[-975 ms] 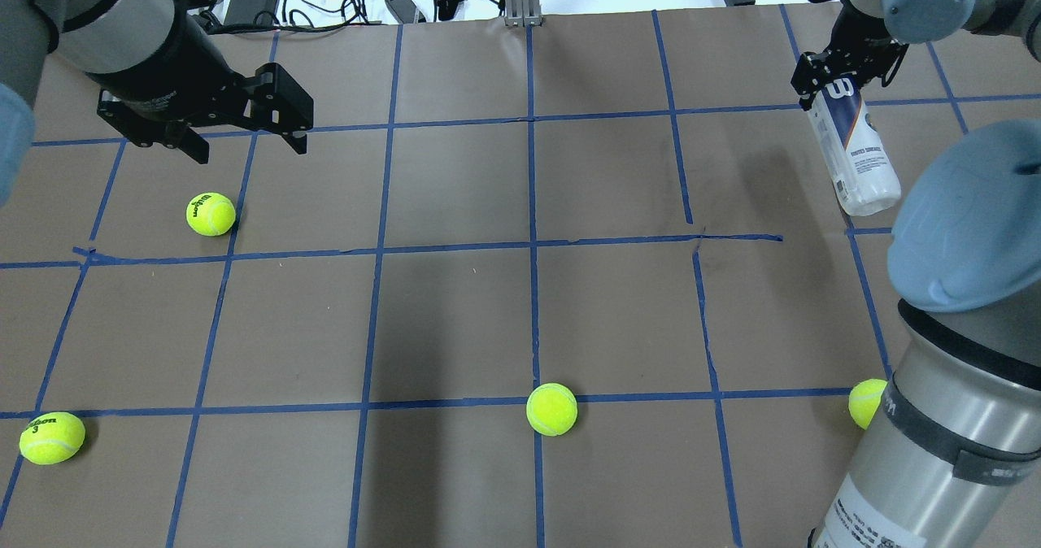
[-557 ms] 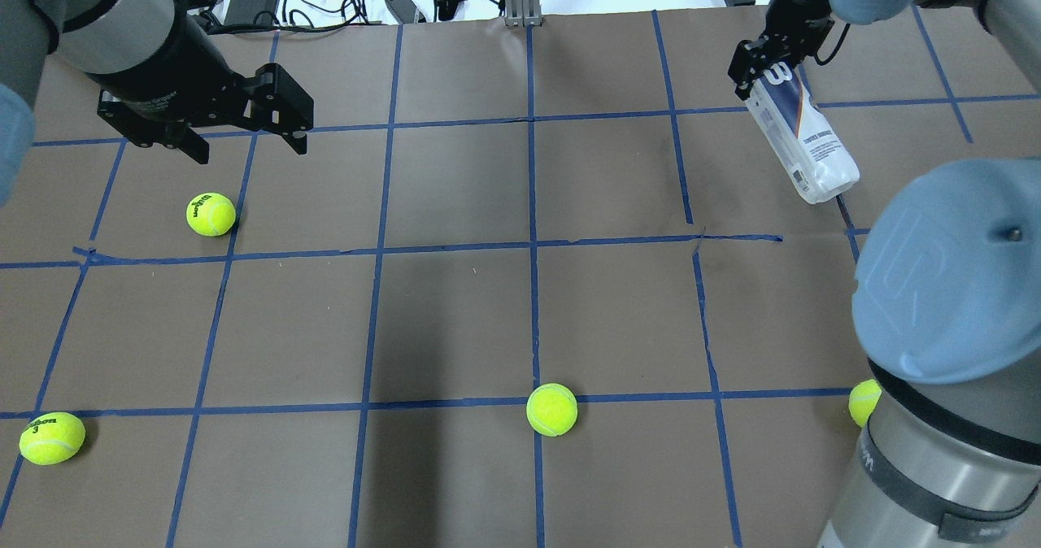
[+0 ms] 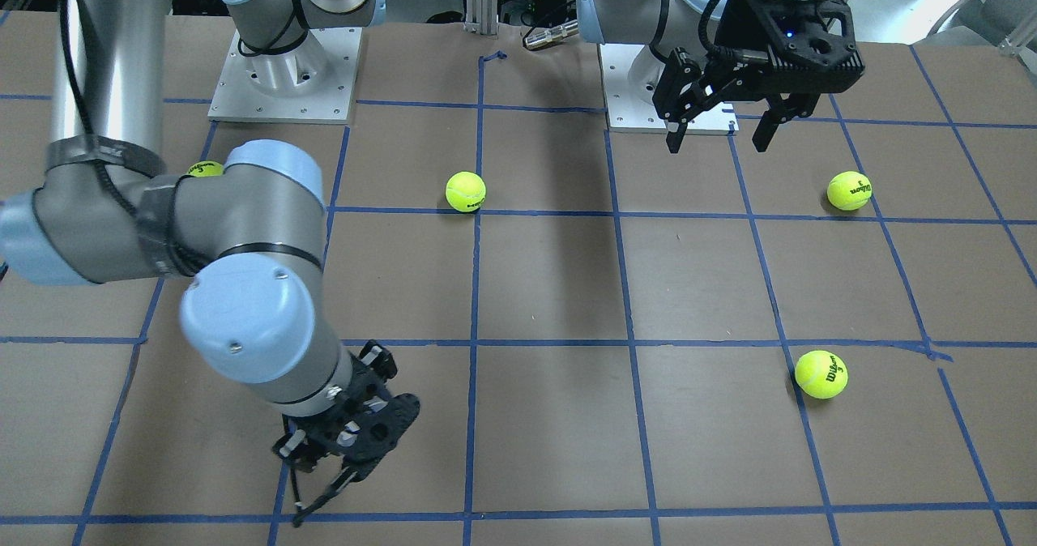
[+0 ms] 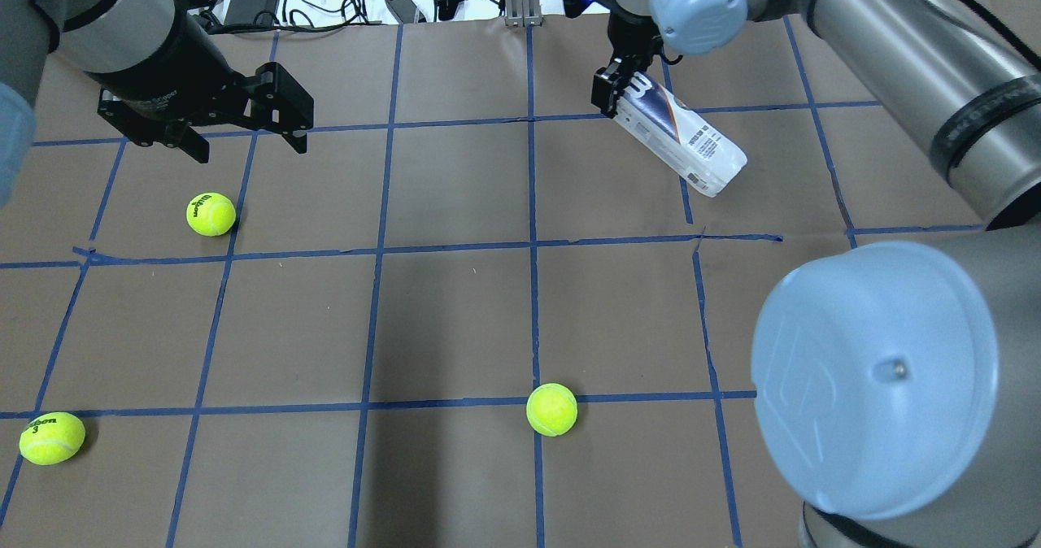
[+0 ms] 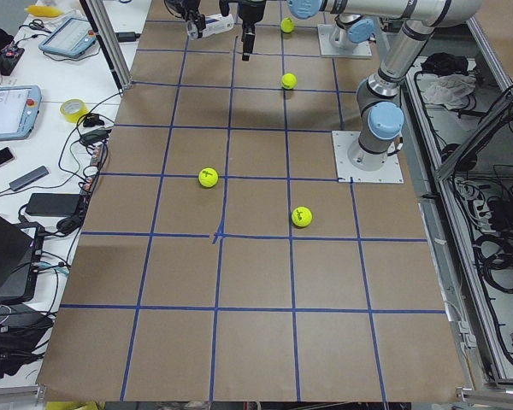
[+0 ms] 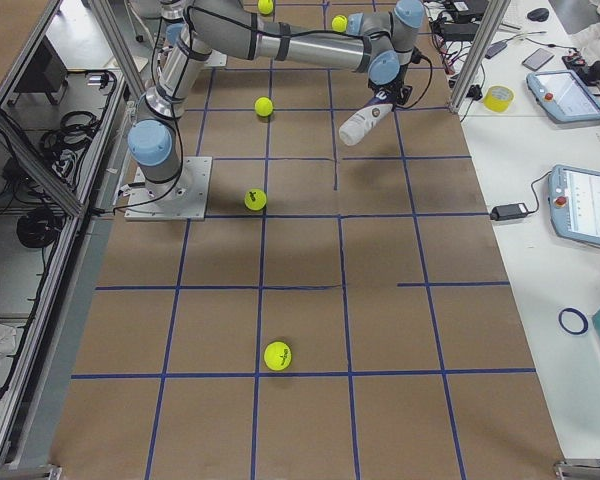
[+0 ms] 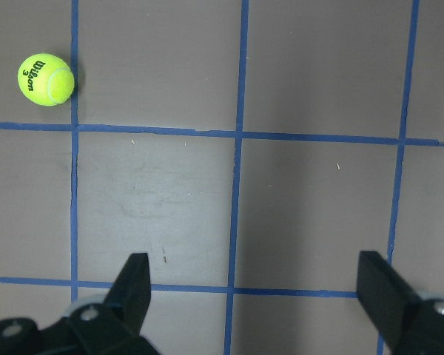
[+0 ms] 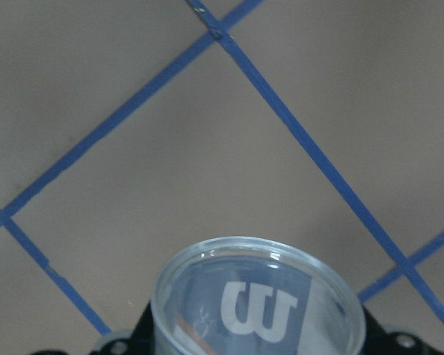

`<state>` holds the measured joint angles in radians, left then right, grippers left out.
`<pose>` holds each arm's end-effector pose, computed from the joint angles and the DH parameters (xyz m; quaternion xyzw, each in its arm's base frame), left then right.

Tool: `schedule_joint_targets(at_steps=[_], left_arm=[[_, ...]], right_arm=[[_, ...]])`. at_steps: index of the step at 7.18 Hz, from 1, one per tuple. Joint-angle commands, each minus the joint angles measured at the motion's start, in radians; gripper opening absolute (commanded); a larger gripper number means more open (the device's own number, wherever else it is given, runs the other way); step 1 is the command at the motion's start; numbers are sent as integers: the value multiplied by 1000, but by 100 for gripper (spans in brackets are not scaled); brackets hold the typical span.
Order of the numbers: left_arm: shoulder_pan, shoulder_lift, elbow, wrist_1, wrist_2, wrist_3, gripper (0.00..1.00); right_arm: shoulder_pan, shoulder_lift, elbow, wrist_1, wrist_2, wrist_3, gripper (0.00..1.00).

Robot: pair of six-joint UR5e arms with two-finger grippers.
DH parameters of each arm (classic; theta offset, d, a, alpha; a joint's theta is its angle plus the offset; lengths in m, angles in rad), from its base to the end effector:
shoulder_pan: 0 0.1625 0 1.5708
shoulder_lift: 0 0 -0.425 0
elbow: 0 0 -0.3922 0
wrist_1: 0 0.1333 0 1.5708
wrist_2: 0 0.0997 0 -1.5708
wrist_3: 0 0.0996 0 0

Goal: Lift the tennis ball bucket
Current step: 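Carry the can with the right gripper toward the table centre, tipping it sideways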

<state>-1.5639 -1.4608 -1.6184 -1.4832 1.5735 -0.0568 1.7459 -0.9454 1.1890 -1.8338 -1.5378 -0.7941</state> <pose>-0.1299 -0.4592 0.5258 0.0319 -0.9967 0.0749 0.0005 0.2619 -0.6961 0.3149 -0.4659 0.8846 -0.0143 0.0128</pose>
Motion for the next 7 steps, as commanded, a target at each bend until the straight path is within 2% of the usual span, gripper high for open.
schedule_joint_targets(at_steps=[1,3,4,5,6,7], left_arm=[[2,-1,0,1,-1,0,100],[5,-13,0,11,-7,9,100],[7,-26,3,14,-6,9,100],[7,-29,3,27,-6,9,100],[7,-27,2,59,-6,9,100],[-1,-29,-1,61,-4,-1,100]], right_arm=[[140,-1,1,1,8,-173,4],[202,13,24,-18,-5,-238,2],[242,19,55,-51,-2,-284,5],[265,28,72,-133,5,-292,6],[300,37,75,-137,10,-319,12],[347,60,73,-153,7,-353,11]])
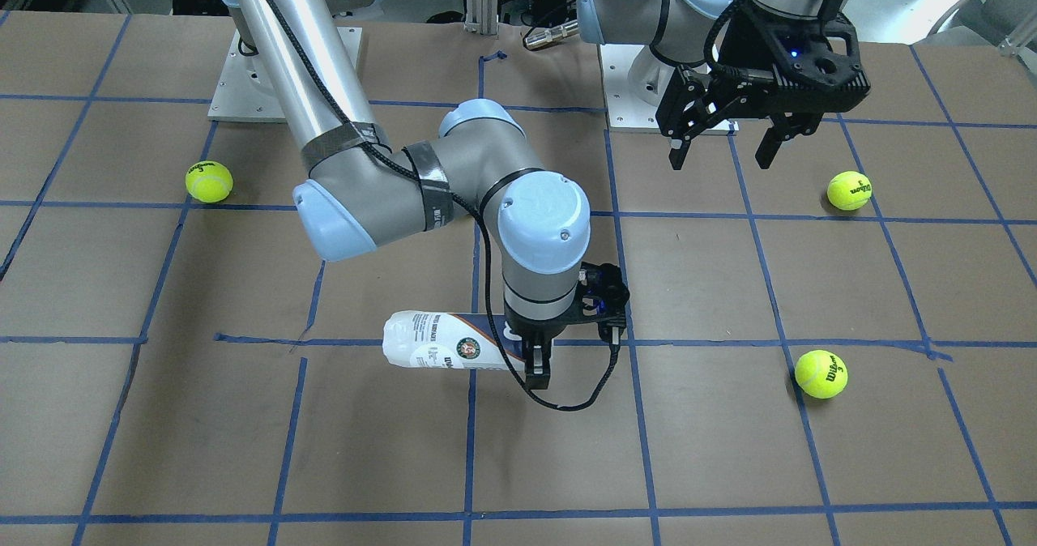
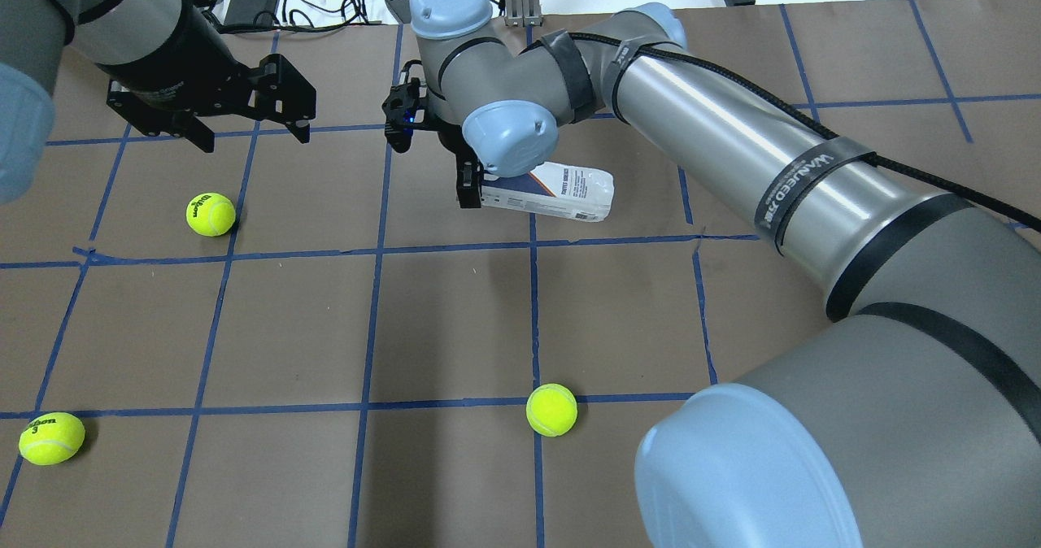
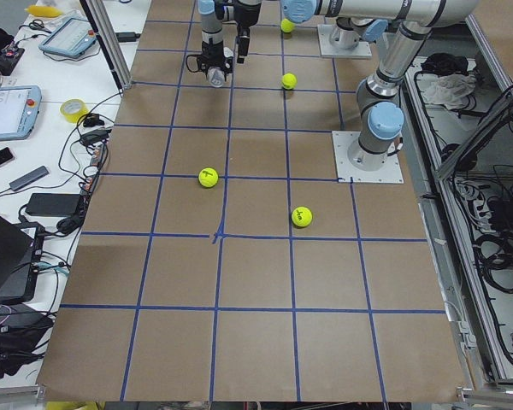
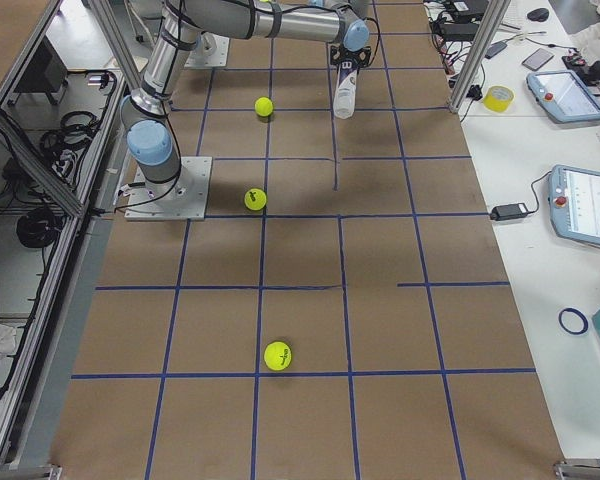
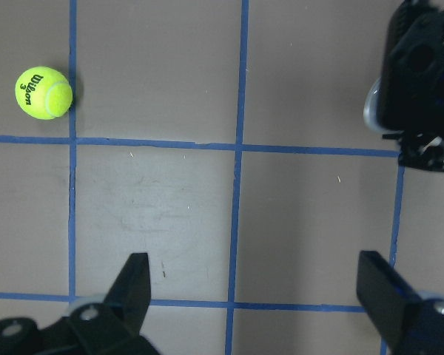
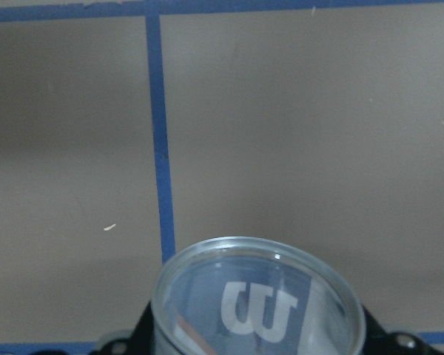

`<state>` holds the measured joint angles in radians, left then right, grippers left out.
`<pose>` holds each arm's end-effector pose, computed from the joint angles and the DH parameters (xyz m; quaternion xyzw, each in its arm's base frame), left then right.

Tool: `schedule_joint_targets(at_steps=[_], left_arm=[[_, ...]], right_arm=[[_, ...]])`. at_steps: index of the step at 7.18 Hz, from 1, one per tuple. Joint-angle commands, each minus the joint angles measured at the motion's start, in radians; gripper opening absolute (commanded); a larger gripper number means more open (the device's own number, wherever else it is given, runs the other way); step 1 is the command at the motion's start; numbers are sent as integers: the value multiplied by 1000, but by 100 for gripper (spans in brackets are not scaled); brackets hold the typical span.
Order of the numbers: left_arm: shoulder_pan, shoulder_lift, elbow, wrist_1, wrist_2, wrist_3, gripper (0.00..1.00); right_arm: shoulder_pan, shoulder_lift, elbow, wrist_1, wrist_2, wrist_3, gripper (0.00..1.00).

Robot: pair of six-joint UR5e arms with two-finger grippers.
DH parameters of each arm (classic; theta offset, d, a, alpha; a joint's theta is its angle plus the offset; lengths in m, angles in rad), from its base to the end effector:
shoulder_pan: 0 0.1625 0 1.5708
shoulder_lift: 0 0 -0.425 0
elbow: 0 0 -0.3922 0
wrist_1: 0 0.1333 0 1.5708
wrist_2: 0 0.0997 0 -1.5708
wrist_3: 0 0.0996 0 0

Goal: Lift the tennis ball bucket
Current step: 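Carry the can with the right gripper toward the table centre, tipping it sideways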

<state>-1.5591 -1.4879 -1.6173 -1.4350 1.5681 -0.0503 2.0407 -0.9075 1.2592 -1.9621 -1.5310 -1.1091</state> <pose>-0.1280 -0.4736 0.5193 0.0308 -0.9958 0.0859 0.0030 0.4545 -0.5918 0.2668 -0.7100 0.7036 -0.0250 0.0127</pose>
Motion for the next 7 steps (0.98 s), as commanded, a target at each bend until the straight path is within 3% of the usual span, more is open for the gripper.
schedule_joint_targets(at_steps=[1,3,4,5,6,7], left_arm=[[-7,0,-3,16,1,-8,100],[-9,14,-3,18,0,-6,100],[-10,23,-4,15,3,-6,100],[-10,24,-6,14,1,-6,100],[-10,24,-9,16,1,-6,100],[-10,24,-15,16,0,-6,100]], right_arm=[[74,27,3,-41,-7,-40,11],[81,42,3,-52,-12,-101,13],[79,48,5,-54,-2,-103,20],[79,62,6,-44,11,-103,44],[79,67,25,-49,141,-101,99],[67,59,34,-49,175,-101,100]])
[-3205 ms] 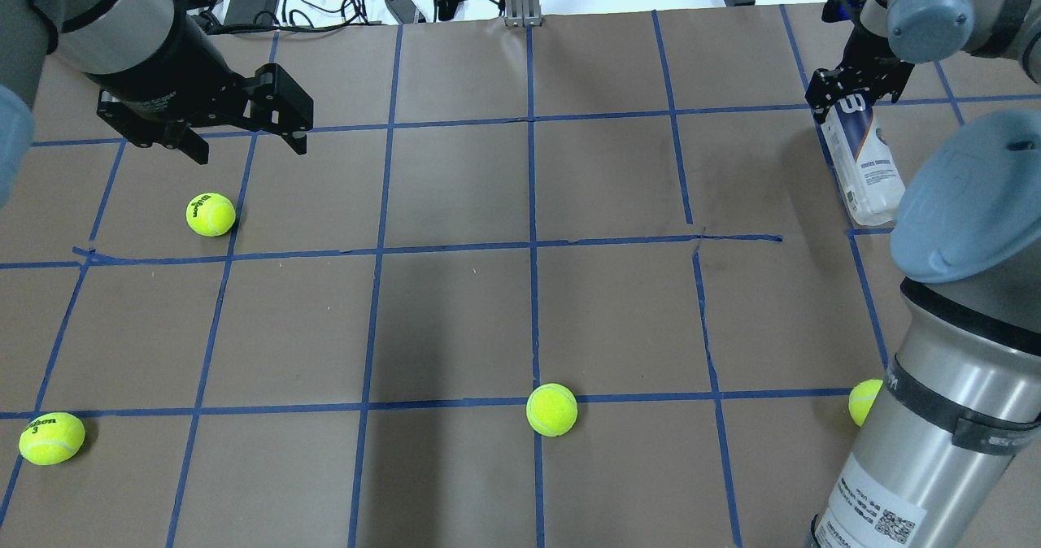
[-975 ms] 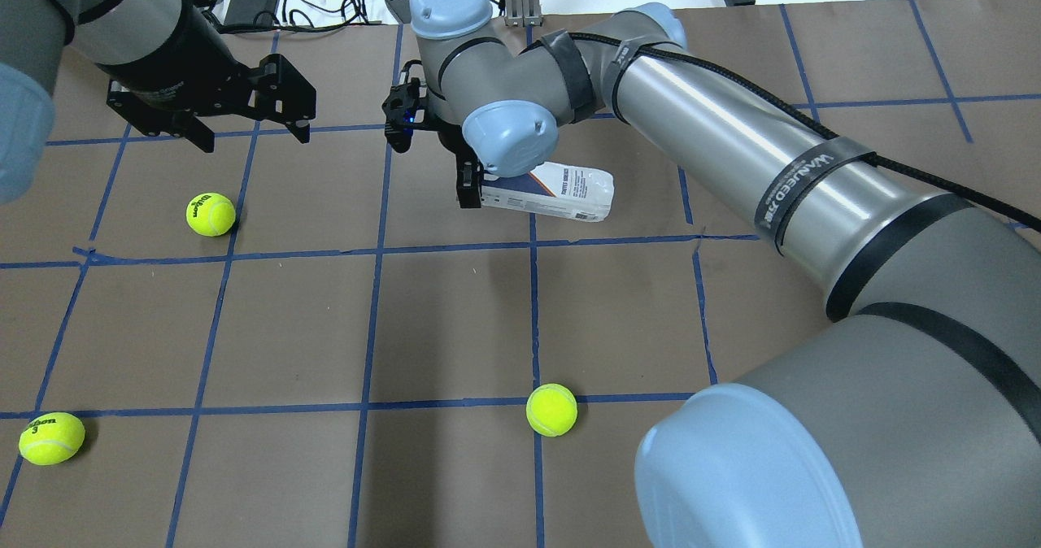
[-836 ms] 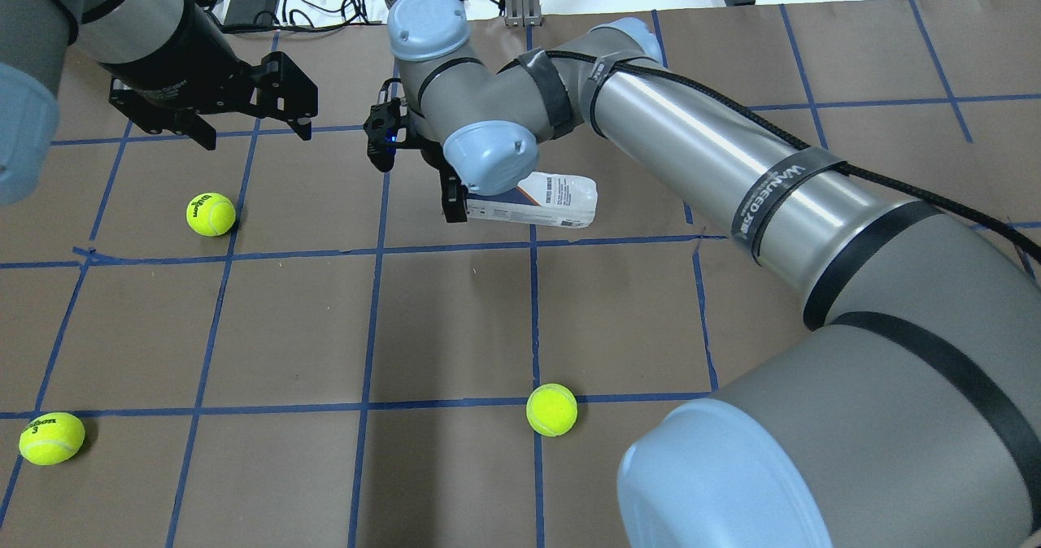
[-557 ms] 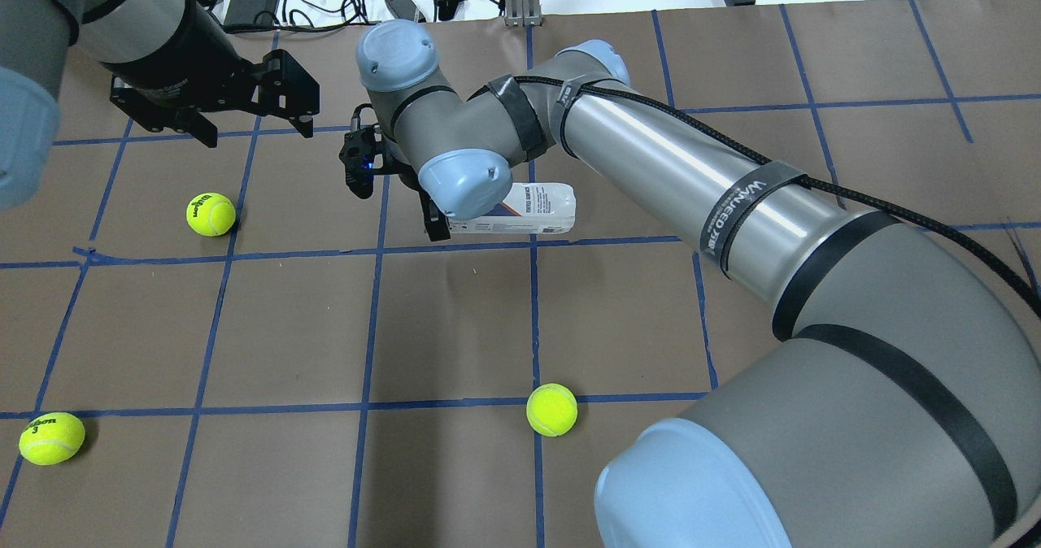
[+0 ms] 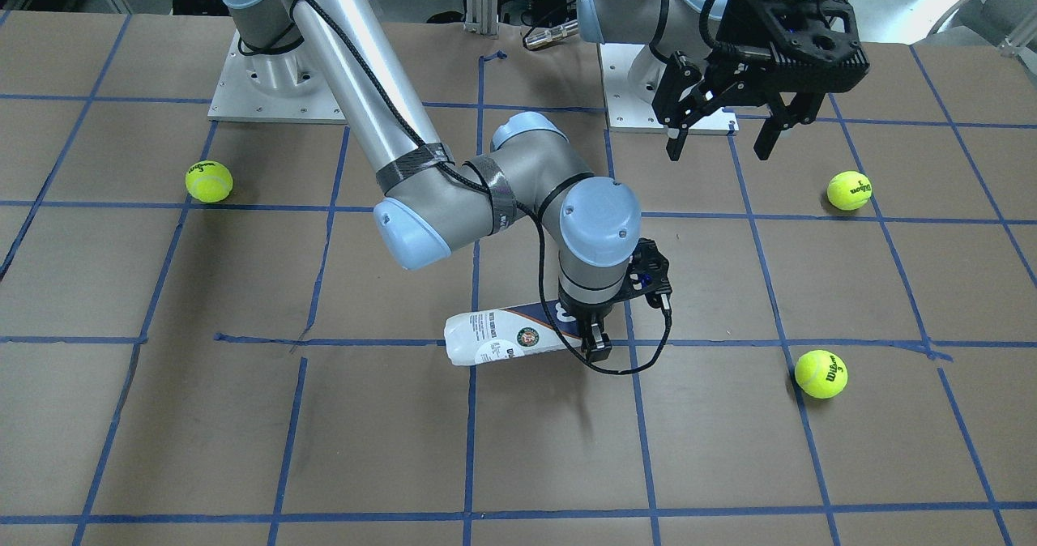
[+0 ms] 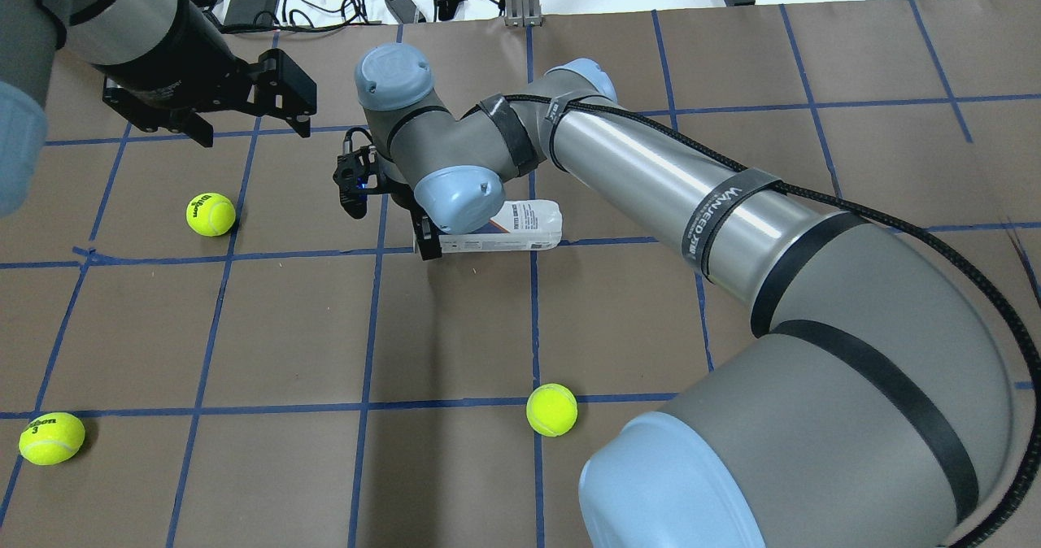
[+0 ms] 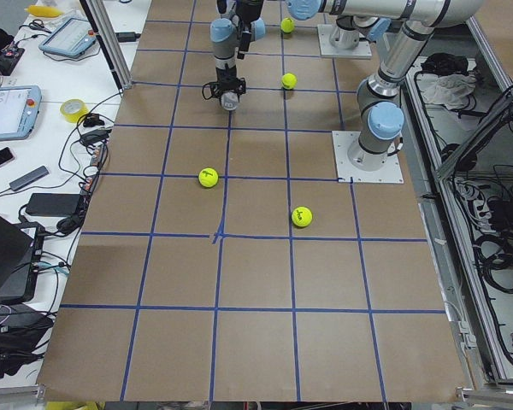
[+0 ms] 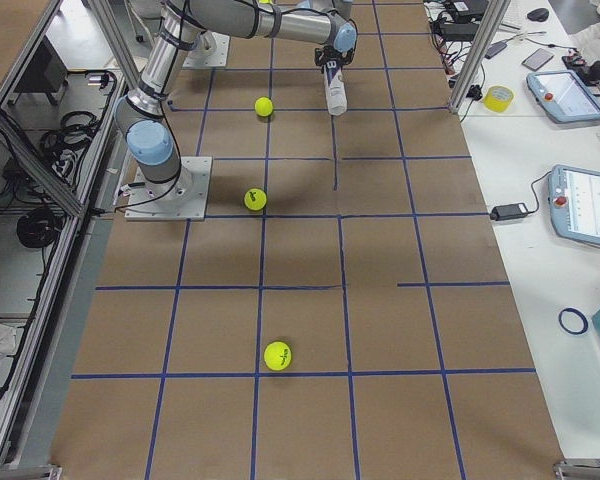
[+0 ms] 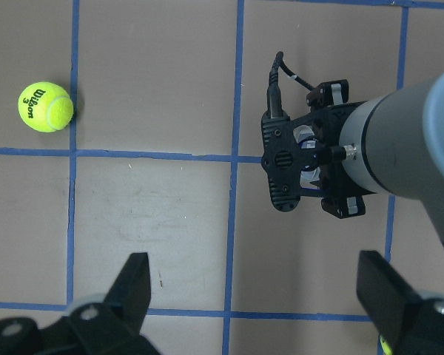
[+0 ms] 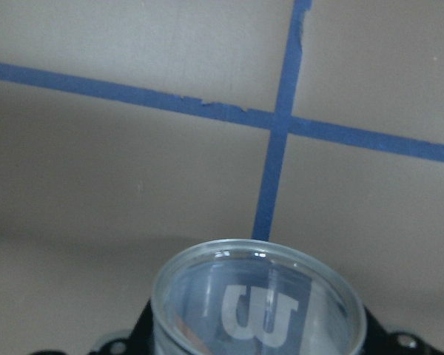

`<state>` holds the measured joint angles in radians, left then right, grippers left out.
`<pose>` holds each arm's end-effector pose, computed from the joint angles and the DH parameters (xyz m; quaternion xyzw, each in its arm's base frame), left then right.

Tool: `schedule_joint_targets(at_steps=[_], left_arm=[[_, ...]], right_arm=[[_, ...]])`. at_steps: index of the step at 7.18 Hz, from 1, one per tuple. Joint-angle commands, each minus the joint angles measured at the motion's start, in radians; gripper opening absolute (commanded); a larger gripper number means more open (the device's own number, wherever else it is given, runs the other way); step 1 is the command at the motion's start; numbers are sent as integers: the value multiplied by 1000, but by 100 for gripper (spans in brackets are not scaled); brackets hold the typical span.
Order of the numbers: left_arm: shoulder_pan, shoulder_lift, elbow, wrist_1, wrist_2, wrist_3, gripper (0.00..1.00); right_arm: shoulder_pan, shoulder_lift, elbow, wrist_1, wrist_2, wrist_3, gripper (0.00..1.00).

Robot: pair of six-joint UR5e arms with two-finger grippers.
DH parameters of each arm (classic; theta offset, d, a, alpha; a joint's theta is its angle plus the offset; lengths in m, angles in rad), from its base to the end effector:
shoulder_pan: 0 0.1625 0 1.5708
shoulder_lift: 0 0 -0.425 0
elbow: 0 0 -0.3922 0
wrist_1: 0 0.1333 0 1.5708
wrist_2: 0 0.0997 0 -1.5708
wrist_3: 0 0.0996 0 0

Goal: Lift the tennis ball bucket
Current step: 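Lay the can on its side and open the right gripper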

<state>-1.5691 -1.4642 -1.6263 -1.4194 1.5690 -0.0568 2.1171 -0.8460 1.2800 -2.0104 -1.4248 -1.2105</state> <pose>-0.1327 -0.4644 0.5276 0.0290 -0.9945 0.1010 0.0037 0.5096 -0.5537 0.2178 -0.7678 0.6365 -0.0264 0.0680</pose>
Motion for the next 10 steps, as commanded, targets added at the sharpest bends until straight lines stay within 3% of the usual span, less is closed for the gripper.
schedule_joint_targets(at_steps=[1,3,7,8,10], left_arm=[[-2,10,-3,2,-3,0,100],[-2,16,-6,0,0,0,100],[-3,48,-6,2,0,2,100],[-3,50,-4,2,0,2,100],[-3,38,-4,4,-1,5,100]], right_arm=[[-9,-16,13,1,66,2,100],[-48,-31,18,9,-5,-10,100],[-270,-146,16,12,9,3,100],[-323,-177,19,37,-12,84,100],[-434,-284,19,235,-57,224,100]])
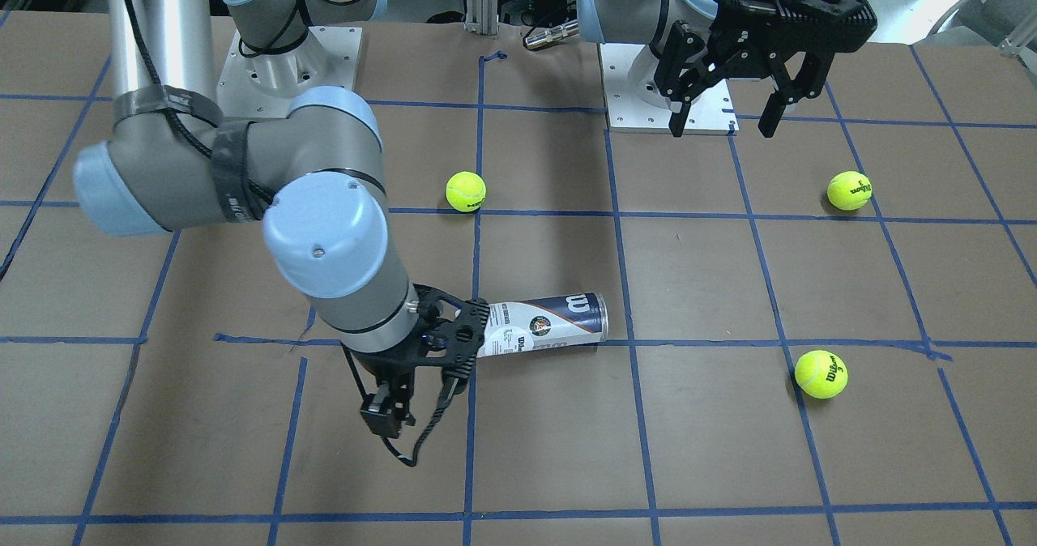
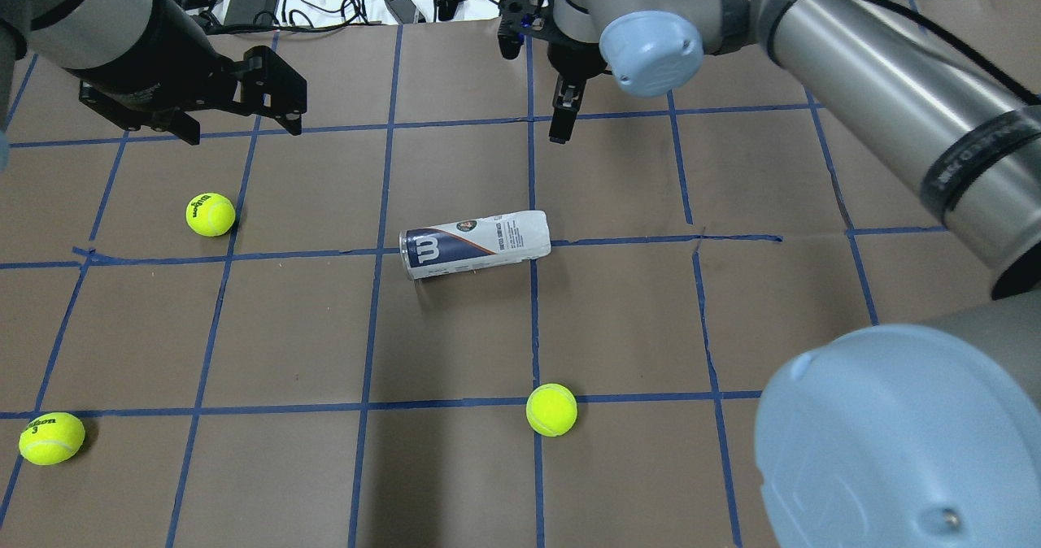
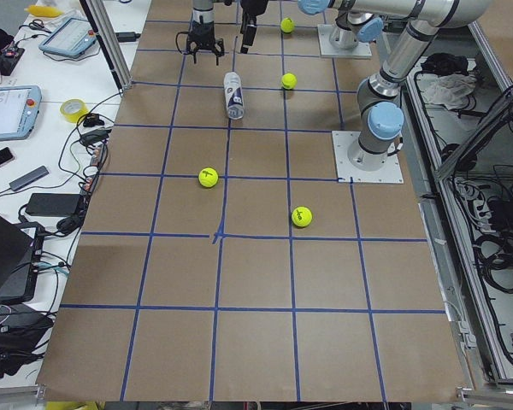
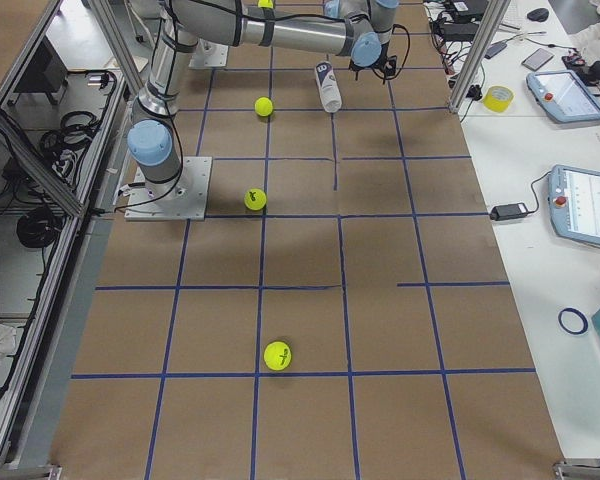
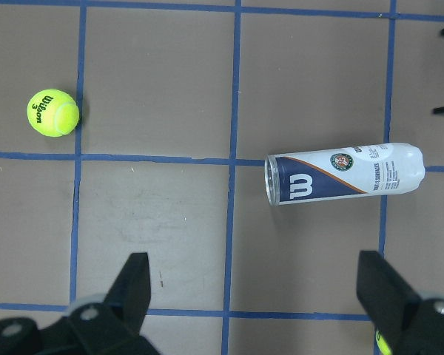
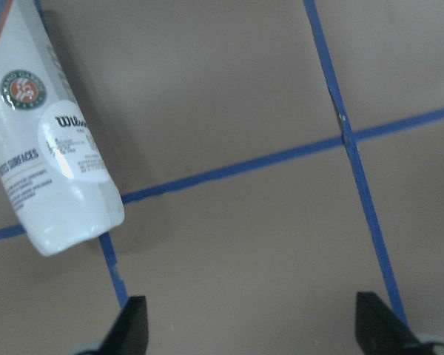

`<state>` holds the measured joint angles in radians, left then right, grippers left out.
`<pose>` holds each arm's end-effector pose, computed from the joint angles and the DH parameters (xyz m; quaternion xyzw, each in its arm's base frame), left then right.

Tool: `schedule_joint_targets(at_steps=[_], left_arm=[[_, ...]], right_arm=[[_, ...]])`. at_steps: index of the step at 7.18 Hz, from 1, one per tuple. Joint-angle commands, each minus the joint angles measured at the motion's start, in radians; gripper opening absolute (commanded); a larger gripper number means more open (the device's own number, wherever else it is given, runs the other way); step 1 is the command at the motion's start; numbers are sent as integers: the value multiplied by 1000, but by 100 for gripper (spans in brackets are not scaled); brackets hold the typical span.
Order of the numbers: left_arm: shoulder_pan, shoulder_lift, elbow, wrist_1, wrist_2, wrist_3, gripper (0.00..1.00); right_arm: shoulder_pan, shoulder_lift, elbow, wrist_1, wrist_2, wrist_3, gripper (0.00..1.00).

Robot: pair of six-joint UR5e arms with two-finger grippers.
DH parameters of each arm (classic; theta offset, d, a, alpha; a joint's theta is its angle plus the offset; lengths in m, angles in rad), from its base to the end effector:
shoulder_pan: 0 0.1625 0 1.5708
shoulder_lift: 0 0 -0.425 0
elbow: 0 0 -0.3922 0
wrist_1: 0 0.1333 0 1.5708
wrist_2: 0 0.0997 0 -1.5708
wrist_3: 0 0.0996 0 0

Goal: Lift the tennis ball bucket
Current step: 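Withdraw the right gripper while the left gripper moves toward the lying can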

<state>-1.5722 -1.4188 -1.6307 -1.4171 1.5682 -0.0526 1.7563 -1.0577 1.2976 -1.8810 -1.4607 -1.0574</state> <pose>-0.1342 -0.4469 0.5463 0.0252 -0.9921 0.1225 0.0046 0.2701 -0.6575 0.3478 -0.5825 0.8102 -0.0550 0.0350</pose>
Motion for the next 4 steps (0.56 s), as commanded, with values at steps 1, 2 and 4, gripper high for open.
schedule_joint_targets(at_steps=[1,2,4], left_arm=[[14,-29,-4,0,-11,10,100],[17,-49,-15,-3,-14,10,100],[18,-115,-108,0,-20,2,100]], right_arm=[[-146,-135,2,152,-21,214,100],[-191,-187,-4,158,-79,369,100],[-190,-333,0,254,-179,568,100]])
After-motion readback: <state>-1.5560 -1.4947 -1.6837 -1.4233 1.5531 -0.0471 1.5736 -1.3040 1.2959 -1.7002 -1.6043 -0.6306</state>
